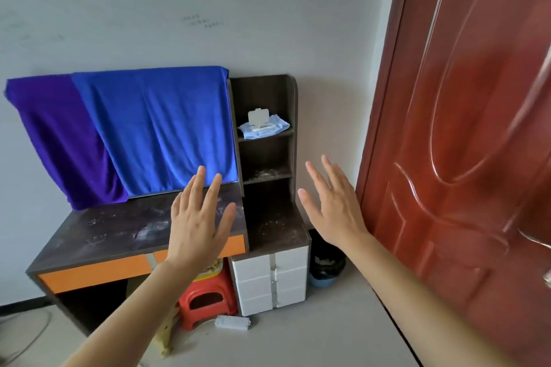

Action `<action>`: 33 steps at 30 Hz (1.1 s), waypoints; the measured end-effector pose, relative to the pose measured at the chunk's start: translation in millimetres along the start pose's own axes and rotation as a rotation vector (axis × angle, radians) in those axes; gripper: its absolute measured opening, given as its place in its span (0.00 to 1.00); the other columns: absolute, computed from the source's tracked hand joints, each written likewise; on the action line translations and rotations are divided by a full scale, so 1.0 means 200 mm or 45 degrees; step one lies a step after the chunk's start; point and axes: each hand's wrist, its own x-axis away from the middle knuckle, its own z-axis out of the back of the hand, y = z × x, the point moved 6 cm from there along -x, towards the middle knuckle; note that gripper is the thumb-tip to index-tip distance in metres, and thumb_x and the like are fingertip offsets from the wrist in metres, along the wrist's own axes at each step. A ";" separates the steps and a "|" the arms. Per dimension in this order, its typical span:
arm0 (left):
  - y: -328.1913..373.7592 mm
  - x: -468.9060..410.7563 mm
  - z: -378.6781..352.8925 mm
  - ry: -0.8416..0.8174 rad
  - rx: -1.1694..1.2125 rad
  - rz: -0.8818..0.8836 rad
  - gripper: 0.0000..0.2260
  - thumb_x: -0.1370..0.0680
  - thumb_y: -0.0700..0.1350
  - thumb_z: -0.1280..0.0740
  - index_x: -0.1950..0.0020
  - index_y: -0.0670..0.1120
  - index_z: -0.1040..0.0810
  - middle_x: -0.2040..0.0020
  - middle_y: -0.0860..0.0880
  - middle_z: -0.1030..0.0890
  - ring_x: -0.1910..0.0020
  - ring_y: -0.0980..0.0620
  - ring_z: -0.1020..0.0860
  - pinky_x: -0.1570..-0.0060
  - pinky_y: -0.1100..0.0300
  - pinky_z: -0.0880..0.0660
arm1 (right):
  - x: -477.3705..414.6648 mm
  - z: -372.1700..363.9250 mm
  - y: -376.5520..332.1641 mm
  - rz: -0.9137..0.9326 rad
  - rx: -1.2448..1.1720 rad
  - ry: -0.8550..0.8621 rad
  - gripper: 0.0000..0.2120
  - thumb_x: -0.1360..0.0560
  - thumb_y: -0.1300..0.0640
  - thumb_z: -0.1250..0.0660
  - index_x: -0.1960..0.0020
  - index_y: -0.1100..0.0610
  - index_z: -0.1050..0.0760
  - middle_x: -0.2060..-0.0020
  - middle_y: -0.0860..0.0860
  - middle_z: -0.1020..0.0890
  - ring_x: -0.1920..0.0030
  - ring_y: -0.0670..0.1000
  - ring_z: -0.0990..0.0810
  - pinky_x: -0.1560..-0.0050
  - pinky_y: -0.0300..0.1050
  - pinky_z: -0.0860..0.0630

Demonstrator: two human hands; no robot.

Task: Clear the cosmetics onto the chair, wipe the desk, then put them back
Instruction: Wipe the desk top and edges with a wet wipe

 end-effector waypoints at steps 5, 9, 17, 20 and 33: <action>-0.05 -0.24 -0.25 -0.083 0.034 -0.078 0.28 0.19 0.60 0.47 0.22 0.48 0.37 0.20 0.43 0.42 0.24 0.43 0.39 0.31 0.41 0.35 | -0.19 -0.24 0.11 -0.044 -0.011 -0.090 0.30 0.18 0.35 0.53 0.18 0.44 0.49 0.18 0.50 0.50 0.19 0.55 0.49 0.23 0.49 0.50; -0.05 -0.47 -0.50 -0.124 0.056 -0.087 0.29 0.19 0.60 0.47 0.22 0.47 0.37 0.20 0.42 0.42 0.23 0.41 0.39 0.30 0.43 0.36 | -0.43 -0.39 0.27 -0.073 -0.061 -0.071 0.32 0.19 0.33 0.56 0.19 0.44 0.48 0.18 0.50 0.48 0.19 0.54 0.48 0.23 0.52 0.46; -0.13 -1.13 -1.09 -0.215 -0.009 -0.088 0.30 0.19 0.62 0.48 0.20 0.49 0.40 0.19 0.45 0.45 0.22 0.44 0.42 0.29 0.45 0.37 | -1.20 -0.78 0.63 -0.038 -0.130 -0.076 0.30 0.18 0.36 0.52 0.19 0.44 0.47 0.19 0.49 0.46 0.20 0.53 0.45 0.24 0.51 0.42; -0.18 -1.42 -1.24 -0.246 -0.066 -0.085 0.28 0.18 0.59 0.42 0.21 0.48 0.38 0.19 0.45 0.45 0.22 0.42 0.42 0.29 0.43 0.35 | -1.51 -0.89 0.72 0.017 -0.149 -0.089 0.29 0.17 0.38 0.49 0.19 0.46 0.45 0.19 0.50 0.43 0.21 0.53 0.42 0.25 0.50 0.39; -0.43 -2.00 -1.73 -0.384 -0.090 -0.080 0.29 0.18 0.61 0.47 0.19 0.52 0.44 0.18 0.48 0.51 0.20 0.47 0.50 0.26 0.47 0.40 | -2.22 -1.30 0.76 0.178 -0.232 -0.251 0.28 0.17 0.43 0.42 0.20 0.47 0.43 0.20 0.49 0.40 0.22 0.51 0.39 0.29 0.49 0.31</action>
